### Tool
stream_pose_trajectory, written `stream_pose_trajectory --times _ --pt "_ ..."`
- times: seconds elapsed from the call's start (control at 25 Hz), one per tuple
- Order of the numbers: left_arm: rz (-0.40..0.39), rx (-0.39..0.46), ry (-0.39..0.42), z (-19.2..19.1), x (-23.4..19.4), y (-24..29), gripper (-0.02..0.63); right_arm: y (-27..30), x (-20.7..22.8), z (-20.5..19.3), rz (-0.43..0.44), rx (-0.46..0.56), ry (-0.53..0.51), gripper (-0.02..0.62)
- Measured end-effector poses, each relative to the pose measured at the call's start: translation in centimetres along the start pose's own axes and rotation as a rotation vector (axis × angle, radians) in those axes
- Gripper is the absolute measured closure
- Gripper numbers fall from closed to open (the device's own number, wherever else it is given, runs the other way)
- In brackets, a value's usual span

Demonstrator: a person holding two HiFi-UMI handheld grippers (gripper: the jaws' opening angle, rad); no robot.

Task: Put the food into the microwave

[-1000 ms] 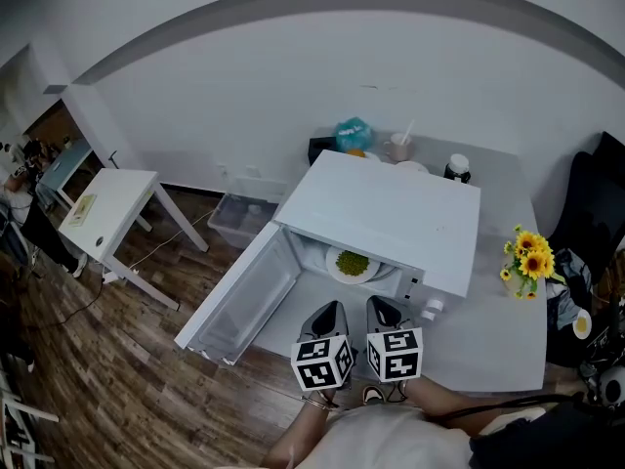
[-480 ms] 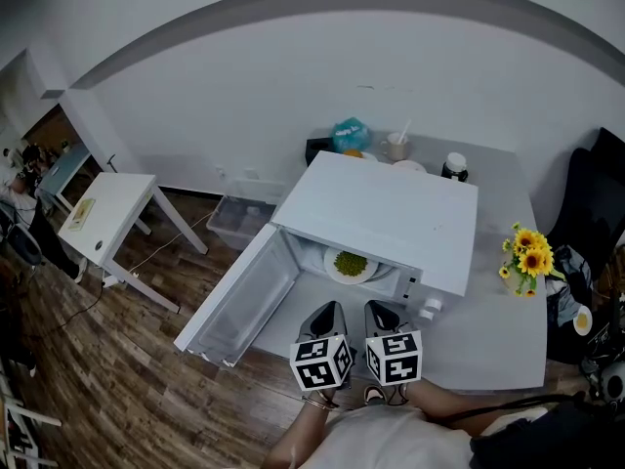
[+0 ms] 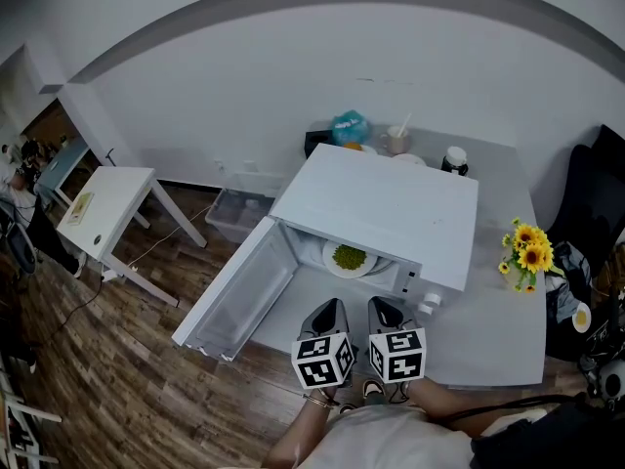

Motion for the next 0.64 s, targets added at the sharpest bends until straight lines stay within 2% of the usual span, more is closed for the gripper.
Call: stream_pose_trajectory --times 0.64 --pt "-0.007 0.0 0.003 -0.1 0.6 0.3 0.603 -0.1 1.2 -0.5 -0.029 -0.009 0.031 0.58"
Point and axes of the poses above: the fingertips, and each gripper's own axes: y forward along the fingers, x to its right, z out of its top, the point moved 1 cm from there along -y, backward along the fingers, and after that the axes turned 13 degrees about -z, right-handed, at the moved point
